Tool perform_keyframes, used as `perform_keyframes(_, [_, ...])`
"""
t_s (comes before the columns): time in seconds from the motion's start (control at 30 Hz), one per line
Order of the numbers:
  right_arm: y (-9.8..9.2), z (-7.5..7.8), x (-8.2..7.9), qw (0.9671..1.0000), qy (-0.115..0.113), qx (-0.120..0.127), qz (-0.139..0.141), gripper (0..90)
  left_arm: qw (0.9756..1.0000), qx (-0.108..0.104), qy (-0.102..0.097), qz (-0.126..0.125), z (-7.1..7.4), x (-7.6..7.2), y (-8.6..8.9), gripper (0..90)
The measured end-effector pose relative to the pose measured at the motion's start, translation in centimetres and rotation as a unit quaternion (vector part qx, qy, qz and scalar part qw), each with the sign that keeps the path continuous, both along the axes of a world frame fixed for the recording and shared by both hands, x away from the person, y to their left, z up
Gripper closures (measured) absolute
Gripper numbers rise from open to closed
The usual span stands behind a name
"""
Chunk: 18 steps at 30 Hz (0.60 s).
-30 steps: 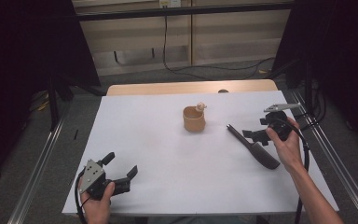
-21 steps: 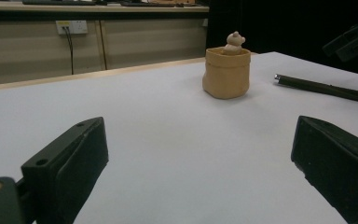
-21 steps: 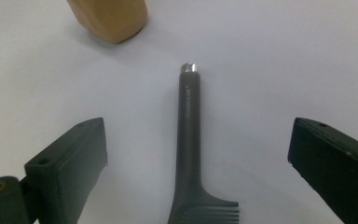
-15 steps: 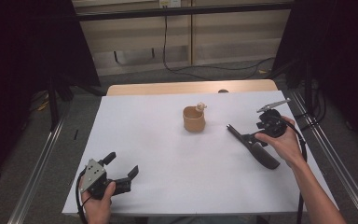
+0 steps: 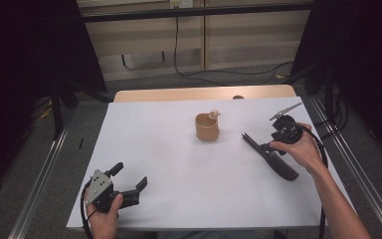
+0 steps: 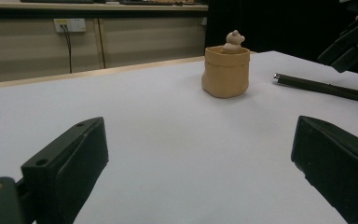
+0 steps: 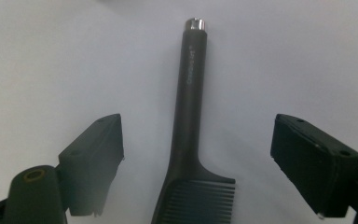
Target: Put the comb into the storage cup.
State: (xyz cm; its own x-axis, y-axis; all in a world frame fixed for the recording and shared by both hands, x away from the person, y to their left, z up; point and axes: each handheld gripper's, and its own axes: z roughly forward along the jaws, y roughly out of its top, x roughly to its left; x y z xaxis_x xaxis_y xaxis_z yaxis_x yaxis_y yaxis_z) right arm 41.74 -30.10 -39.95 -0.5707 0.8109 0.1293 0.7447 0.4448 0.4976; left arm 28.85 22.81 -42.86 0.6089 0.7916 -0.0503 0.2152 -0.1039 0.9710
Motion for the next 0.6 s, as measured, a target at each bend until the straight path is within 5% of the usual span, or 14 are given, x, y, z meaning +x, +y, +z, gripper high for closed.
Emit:
perform_keyframes(0.5, [1.0, -1.3, 0.5, 0.9975, 0.040, -0.047, 0.034, 29.8, 1.0000, 0.004, 0.007, -0.003, -0.1, 0.1, 0.0, 3.7])
perform_keyframes(0.6, [1.0, -1.6, 0.7, 0.9969, 0.054, -0.053, 0.021, 34.3, 0.9999, 0.008, 0.010, -0.001, -0.2, 0.1, -0.1, 3.6])
